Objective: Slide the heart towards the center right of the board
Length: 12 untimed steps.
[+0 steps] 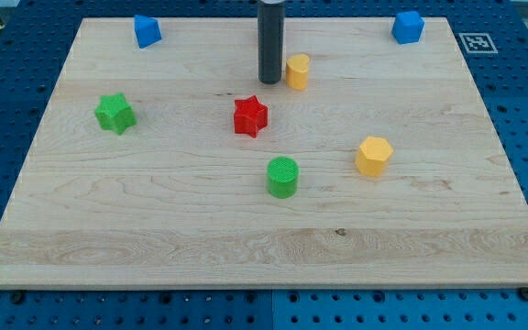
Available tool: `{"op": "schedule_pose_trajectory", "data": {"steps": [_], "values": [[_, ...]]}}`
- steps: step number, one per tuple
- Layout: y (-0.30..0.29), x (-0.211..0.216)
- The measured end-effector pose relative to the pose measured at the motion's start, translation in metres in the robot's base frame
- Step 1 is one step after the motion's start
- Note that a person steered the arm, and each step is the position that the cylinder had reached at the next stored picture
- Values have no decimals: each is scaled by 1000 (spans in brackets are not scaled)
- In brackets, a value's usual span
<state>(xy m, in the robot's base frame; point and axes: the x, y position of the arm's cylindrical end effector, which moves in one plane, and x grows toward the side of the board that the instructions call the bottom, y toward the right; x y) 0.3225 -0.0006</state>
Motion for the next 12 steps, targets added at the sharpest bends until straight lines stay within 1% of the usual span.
{"op": "schedule_pose_trajectory", "data": {"steps": [1,2,3,6,8,9,10,11,12], "values": [[-1,-20],[1,-20],[23,-17],[92,17],[109,49],[140,61],[154,61],[116,69],[86,95]]}}
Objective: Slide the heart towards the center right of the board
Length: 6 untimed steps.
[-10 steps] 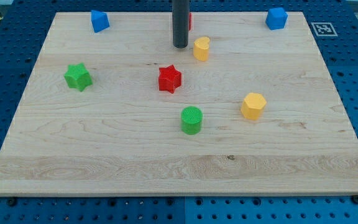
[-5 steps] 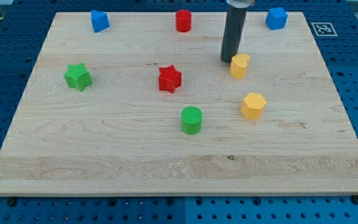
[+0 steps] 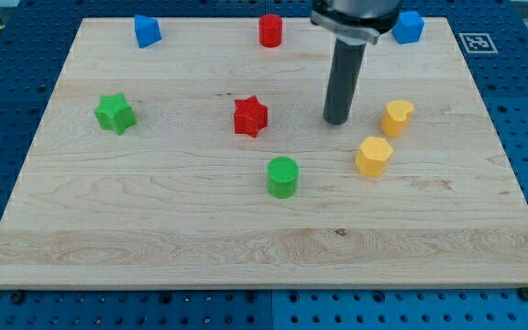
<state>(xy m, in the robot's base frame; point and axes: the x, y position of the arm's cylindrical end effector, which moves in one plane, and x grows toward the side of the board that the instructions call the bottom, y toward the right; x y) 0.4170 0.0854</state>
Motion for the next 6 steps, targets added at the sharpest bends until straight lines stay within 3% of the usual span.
{"op": "schedule_pose_trajectory", "data": {"steps": [1,3,6], "values": [[4,19],[19,19],[125,-8]]}}
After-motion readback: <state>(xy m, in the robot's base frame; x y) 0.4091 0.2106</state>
